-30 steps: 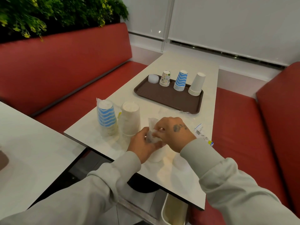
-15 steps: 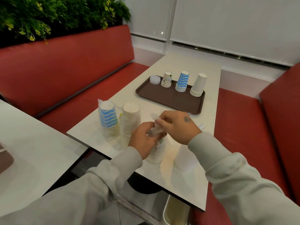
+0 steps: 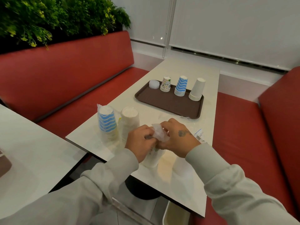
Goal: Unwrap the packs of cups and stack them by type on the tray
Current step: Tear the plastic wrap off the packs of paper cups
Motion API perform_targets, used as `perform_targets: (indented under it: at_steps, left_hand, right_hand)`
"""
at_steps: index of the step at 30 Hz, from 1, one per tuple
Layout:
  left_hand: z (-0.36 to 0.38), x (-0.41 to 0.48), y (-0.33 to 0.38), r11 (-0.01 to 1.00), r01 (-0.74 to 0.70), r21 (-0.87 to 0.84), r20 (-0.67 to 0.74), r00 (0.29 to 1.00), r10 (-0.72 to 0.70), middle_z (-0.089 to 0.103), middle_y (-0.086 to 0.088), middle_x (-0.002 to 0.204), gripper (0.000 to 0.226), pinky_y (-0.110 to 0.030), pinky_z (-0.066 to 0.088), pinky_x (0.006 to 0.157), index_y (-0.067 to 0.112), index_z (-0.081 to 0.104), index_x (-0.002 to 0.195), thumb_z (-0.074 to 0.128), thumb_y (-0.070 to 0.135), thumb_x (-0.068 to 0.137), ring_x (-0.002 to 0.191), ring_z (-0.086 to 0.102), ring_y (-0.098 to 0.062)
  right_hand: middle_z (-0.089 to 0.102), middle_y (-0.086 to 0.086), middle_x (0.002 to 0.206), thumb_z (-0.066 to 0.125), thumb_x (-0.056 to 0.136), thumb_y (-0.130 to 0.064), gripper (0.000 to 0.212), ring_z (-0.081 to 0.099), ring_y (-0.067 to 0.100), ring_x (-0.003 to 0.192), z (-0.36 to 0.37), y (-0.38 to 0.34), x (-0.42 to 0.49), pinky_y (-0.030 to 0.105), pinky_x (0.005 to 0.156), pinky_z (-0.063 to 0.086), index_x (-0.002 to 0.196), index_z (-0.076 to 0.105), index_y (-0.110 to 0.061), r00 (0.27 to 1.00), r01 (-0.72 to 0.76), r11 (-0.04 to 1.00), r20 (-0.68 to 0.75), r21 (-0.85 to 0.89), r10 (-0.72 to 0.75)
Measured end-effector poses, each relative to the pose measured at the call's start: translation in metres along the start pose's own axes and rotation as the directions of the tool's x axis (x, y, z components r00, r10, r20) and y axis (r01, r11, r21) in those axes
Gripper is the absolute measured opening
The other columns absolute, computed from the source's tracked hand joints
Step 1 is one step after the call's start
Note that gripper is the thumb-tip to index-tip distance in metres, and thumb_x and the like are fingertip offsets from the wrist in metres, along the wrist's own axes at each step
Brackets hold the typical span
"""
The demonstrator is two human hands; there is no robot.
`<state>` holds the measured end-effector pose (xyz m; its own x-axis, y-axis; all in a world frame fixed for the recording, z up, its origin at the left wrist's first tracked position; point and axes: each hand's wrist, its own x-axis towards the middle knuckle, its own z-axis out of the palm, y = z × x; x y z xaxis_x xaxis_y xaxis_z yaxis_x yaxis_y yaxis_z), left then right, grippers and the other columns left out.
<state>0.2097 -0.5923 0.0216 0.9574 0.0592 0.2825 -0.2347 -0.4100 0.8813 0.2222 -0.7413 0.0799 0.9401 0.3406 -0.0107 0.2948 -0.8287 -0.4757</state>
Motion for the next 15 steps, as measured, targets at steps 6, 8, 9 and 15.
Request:
perform_targets:
  at_steps: [6,8,9,15]
  left_hand:
    - [-0.005,0.002,0.007,0.997,0.079,0.007,-0.035,0.996,-0.079,0.053,0.008,0.067,0.024,-0.009,0.038,0.06,0.018,0.063,0.067,0.074,-0.001,0.077,0.061,0.05,0.0]
    - [-0.007,0.004,0.011,0.994,0.104,0.039,-0.052,0.993,-0.102,0.05,0.007,0.068,0.021,-0.008,0.038,0.058,0.013,0.061,0.068,0.072,-0.001,0.079,0.06,0.048,-0.003]
    - [-0.008,0.004,0.012,0.993,0.108,0.05,-0.055,0.993,-0.105,0.049,0.007,0.067,0.022,-0.008,0.038,0.057,0.013,0.06,0.067,0.072,0.0,0.08,0.06,0.047,-0.004]
    - [-0.011,0.004,0.01,0.99,0.108,0.096,-0.062,0.993,-0.102,0.053,0.006,0.072,0.023,-0.009,0.039,0.058,0.015,0.056,0.068,0.075,0.005,0.078,0.064,0.048,-0.005]
  right_hand:
    - [0.042,0.002,0.129,0.081,0.075,-0.04,0.05,0.052,0.025,0.11,0.004,-0.005,0.004,0.033,0.09,0.047,0.117,0.064,-0.017,1.0,-0.021,0.999,0.013,-0.038,0.021]
    - [0.055,0.003,0.117,0.079,0.076,-0.044,0.045,0.058,0.027,0.098,0.001,-0.009,0.006,0.036,0.084,0.051,0.107,0.065,-0.015,0.999,-0.026,0.999,0.023,-0.039,0.027]
    - [0.059,0.003,0.106,0.078,0.076,-0.048,0.043,0.059,0.027,0.091,0.002,-0.01,0.006,0.037,0.078,0.051,0.102,0.064,-0.015,0.999,-0.029,0.998,0.025,-0.049,0.03]
    - [0.059,-0.002,0.088,0.076,0.076,-0.042,0.033,0.054,0.023,0.079,0.006,-0.013,0.012,0.023,0.054,0.034,0.091,0.052,-0.024,0.997,-0.052,0.996,0.049,-0.077,0.056]
